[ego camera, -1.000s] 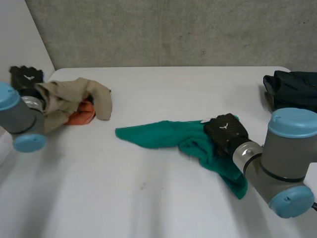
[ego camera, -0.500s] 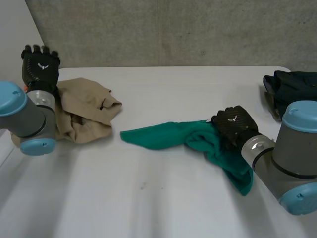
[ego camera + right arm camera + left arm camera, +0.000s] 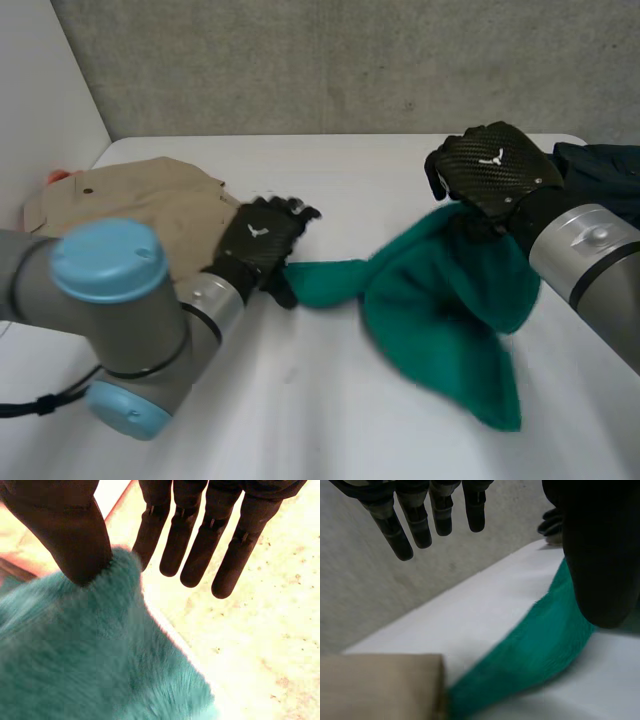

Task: Fold the laundry.

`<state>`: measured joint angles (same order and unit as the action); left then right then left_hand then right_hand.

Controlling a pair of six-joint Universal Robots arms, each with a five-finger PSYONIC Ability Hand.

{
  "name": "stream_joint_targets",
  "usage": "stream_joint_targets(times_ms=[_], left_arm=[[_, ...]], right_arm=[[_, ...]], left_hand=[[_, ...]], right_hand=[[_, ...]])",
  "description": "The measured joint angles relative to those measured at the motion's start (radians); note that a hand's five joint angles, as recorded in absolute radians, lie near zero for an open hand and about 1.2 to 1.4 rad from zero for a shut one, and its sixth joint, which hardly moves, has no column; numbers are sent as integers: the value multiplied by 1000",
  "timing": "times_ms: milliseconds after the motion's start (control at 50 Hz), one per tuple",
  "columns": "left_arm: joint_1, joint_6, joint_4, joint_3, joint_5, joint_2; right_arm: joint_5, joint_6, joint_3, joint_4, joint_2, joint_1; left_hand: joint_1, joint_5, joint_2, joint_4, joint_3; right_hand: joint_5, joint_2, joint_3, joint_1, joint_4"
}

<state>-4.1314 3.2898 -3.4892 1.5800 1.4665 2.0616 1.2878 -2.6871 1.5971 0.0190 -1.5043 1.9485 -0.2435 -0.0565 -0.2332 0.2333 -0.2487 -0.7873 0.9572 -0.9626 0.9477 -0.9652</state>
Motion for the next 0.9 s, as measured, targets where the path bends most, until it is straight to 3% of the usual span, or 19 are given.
stream_joint_targets(times_ms=[140, 280, 400, 460, 580, 780, 800, 820, 860, 880, 900], left_arm=[[30, -106, 13, -109, 5, 128], [47, -135, 58, -193, 39, 171], [-25, -103, 77, -196, 90, 98], [-94, -47, 81, -181, 103, 57], [-219, 140, 75, -165, 106, 45], [-387, 464, 56, -267, 75, 212], [-396, 481, 56, -287, 67, 238], [-405, 501, 55, -317, 54, 277], [-415, 514, 51, -354, 40, 315], [-421, 518, 47, -373, 33, 334], [-423, 519, 45, -379, 31, 340]], right_arm=[[-8, -62, 14, -23, -68, -4], [-10, -70, 30, -23, -86, -14], [-2, 10, 62, -22, -43, -86], [2, 102, 80, -21, 7, -153], [17, 187, 89, -20, 81, -207], [53, 179, 93, -12, 177, -201], [54, 173, 94, -12, 184, -197], [55, 164, 96, -11, 193, -191], [56, 155, 96, -10, 203, -183], [57, 149, 97, -8, 208, -179], [57, 147, 97, -8, 210, -177]], left_hand=[[0, 0, 0, 0, 0], [0, 0, 0, 0, 0], [0, 0, 0, 0, 0], [0, 0, 0, 0, 0], [0, 0, 0, 0, 0], [-5, -2, -1, 2, -1], [-108, -95, -93, 94, -87], [-268, -314, -347, 327, -335], [-282, -569, -609, 608, -593], [-282, -781, -843, 831, -811], [-282, -781, -843, 831, -811]], right_hand=[[0, 0, 0, 0, 0], [-36, 46, -44, 45, -43], [-56, 59, -58, 59, -58], [37, -42, 45, -32, 40], [718, -723, 721, -709, 716], [740, -747, 752, -725, 753], [740, -747, 752, -725, 753], [740, -747, 752, -725, 753], [740, -747, 752, -725, 753], [740, -747, 752, -725, 753], [740, -747, 752, -725, 753]])
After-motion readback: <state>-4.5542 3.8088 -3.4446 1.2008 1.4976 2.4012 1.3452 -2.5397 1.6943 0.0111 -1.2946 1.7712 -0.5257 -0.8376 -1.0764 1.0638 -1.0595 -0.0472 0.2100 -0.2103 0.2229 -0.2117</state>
